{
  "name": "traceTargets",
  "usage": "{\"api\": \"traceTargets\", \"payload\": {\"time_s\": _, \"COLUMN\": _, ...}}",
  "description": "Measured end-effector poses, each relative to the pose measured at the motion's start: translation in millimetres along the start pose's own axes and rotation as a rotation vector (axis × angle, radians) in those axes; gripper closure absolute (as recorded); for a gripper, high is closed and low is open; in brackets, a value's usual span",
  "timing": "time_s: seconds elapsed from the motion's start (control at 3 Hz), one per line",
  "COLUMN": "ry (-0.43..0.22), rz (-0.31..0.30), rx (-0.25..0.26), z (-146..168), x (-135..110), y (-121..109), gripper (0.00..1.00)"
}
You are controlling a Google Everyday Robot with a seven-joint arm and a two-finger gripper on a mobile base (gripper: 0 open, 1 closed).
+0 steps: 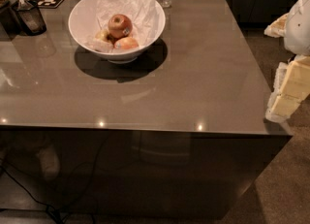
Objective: Pick apple from white bowl
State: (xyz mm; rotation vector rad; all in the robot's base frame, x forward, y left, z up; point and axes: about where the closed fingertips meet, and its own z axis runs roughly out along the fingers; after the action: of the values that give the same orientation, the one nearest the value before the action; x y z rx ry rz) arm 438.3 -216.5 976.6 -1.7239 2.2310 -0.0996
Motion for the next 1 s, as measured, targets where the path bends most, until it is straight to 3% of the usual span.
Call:
{"api": "traceTargets", "payload": {"time_s": 0.33, "ry": 0.002, "rz": 0.002, "rx": 0.010, "z": -2.4, "x": -9.0, "y": -8.7, "gripper": 0.00}}
{"api": "traceTargets", "payload": {"time_s": 0.67, "ry": 0.013, "rz": -0.041, "rx": 0.002, "z": -5.3, "x": -47.0, "y": -34.9, "gripper": 0.00}}
{"api": "traceTargets", "payload": {"time_s": 1.0, "ry": 0.012, "rz": -0.042, "rx": 0.002, "z": -5.7, "x": -47.9, "y": -35.0, "gripper": 0.00}}
